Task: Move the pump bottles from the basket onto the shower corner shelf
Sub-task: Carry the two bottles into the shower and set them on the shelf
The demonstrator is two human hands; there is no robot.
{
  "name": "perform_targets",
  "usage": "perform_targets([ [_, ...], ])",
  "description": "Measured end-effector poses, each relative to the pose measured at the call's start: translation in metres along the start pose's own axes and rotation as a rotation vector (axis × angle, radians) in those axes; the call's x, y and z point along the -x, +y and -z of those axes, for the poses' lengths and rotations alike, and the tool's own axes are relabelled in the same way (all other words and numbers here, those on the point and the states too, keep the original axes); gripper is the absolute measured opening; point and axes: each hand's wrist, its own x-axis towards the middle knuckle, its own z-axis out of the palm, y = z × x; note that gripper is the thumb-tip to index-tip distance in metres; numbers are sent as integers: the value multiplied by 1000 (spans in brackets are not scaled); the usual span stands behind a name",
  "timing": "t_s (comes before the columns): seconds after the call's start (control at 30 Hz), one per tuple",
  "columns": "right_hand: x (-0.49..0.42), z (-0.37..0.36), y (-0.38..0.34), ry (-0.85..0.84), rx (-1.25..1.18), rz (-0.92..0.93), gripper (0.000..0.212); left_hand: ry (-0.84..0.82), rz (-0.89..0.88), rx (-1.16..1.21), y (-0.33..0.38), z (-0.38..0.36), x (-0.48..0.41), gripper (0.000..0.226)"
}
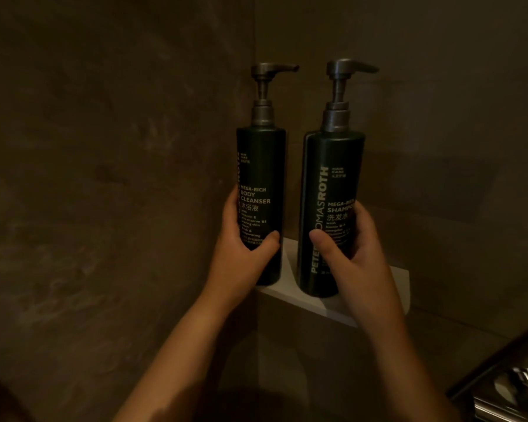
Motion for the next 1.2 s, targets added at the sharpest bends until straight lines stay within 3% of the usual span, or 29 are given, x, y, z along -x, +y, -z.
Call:
perform_targets([
  [0.23, 2, 2, 0, -8, 70, 4, 61, -22, -31, -67, -3, -2, 7, 79],
  [0.4, 15, 0, 5, 227, 469, 162, 84, 152, -138, -420, 3, -7, 25, 95],
  [0.5, 14, -5, 6, 247, 560, 197, 86, 212, -229, -608, 3, -6, 30, 102],
  [0.6, 10, -9, 7, 255, 616, 215, 87, 221, -234, -643, 1, -3, 28, 99],
  [1.0, -9, -20, 13, 47, 751, 177, 79, 274, -227, -799, -3, -5, 18, 82],
  [1.2, -13, -22, 15, 44, 808, 187, 77, 275, -204, -891, 0, -11, 14, 76],
])
